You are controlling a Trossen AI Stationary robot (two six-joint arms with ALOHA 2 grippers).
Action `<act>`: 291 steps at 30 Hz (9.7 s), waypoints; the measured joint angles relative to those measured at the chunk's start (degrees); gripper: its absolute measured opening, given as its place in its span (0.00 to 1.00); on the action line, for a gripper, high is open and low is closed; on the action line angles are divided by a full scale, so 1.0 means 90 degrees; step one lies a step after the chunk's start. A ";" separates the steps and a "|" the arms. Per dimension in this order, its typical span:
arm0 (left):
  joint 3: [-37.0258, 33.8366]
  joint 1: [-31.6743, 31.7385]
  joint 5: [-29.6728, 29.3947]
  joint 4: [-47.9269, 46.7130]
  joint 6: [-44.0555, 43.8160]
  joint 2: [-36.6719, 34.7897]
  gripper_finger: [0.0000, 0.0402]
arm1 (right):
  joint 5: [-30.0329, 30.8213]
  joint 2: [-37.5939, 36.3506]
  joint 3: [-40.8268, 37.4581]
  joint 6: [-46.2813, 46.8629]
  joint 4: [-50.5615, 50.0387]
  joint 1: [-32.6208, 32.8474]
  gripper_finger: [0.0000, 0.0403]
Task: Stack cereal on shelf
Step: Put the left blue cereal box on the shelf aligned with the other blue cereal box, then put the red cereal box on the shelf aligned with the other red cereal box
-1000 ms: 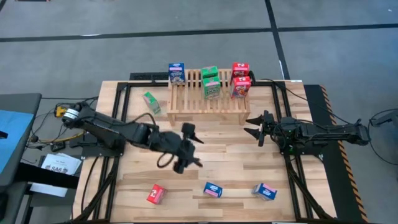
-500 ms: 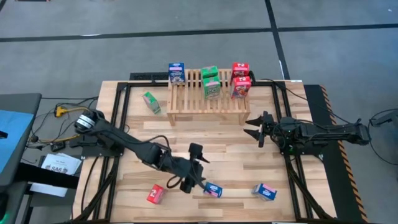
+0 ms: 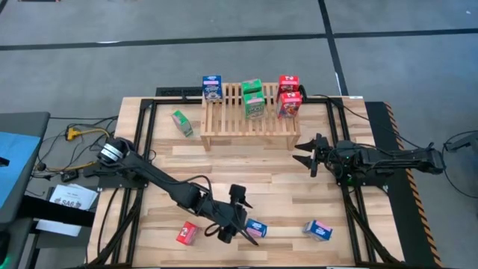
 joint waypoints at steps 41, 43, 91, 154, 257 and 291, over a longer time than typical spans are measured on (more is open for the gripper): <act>0.0146 -0.0152 0.0385 0.0292 -0.0317 0.0288 0.75 | -0.0001 -0.0001 0.0000 -0.0001 0.0007 0.0000 0.66; 0.0133 -0.0132 0.0393 0.0408 -0.0325 0.0352 0.75 | -0.0001 -0.0002 0.0000 0.0000 0.0007 0.0000 0.66; 0.0114 0.0095 0.0671 0.0233 -0.0355 0.0320 0.47 | -0.0001 -0.0002 0.0000 0.0001 0.0009 -0.0002 0.66; 0.0119 0.7809 0.4194 -0.3475 0.3162 -0.3406 0.46 | -0.0001 0.0000 0.0000 0.0000 -0.0032 0.0000 0.66; -0.0981 0.6441 0.2443 -0.4865 -0.0099 -0.5112 0.62 | -0.0004 0.0000 0.0001 -0.0001 -0.0032 -0.0001 0.66; -0.0979 -0.0148 0.0419 -0.5642 -0.8485 -0.3307 0.62 | -0.0004 -0.0002 0.0002 0.0001 -0.0032 0.0000 0.66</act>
